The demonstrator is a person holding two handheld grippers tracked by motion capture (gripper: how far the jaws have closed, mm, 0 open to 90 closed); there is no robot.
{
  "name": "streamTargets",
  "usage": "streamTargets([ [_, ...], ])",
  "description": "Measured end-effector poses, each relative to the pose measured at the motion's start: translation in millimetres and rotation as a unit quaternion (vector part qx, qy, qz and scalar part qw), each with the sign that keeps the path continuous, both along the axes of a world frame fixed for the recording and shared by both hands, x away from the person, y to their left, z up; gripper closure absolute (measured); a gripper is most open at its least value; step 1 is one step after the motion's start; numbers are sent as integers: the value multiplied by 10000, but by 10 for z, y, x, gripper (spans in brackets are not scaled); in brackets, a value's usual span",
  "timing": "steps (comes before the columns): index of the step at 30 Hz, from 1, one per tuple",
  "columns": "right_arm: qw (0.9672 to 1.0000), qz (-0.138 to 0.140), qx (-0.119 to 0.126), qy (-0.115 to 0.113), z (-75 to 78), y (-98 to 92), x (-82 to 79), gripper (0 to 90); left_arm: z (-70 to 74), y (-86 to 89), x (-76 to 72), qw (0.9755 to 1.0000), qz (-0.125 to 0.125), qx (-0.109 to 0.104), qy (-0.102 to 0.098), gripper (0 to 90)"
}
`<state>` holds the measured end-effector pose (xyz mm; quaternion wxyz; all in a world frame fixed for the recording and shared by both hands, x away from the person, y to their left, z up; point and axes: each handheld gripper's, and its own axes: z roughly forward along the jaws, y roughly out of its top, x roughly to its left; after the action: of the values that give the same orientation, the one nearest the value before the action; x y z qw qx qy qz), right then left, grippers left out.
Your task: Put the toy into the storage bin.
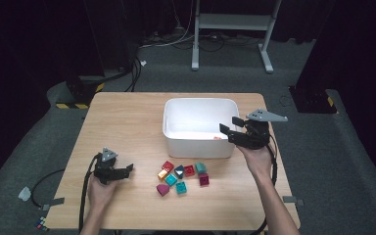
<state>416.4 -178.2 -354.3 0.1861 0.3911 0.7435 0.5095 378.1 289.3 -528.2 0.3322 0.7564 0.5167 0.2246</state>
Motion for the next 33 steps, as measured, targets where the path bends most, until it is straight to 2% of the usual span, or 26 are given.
streamTargets([
  [11, 9997, 10, -124, -186, -166, -20, -276, 381, 0, 0, 0, 10000, 0, 1, -1, 166],
  [18, 9997, -40, -53, -221, -267, -40, -420, 381, 0, -2, 0, 10000, 4, 0, -5, 165],
  [23, 9998, -90, -10, -192, -360, -51, -505, 368, -1, -4, 0, 10000, 12, -13, -10, 165],
  [30, 9999, -123, -12, 74, -535, -53, -569, 347, -2, -4, 0, 10000, 17, -14, -13, 165],
  [33, 9999, -124, -40, 86, -573, -47, -587, 345, -2, -4, 0, 10000, 17, -13, -12, 165],
])
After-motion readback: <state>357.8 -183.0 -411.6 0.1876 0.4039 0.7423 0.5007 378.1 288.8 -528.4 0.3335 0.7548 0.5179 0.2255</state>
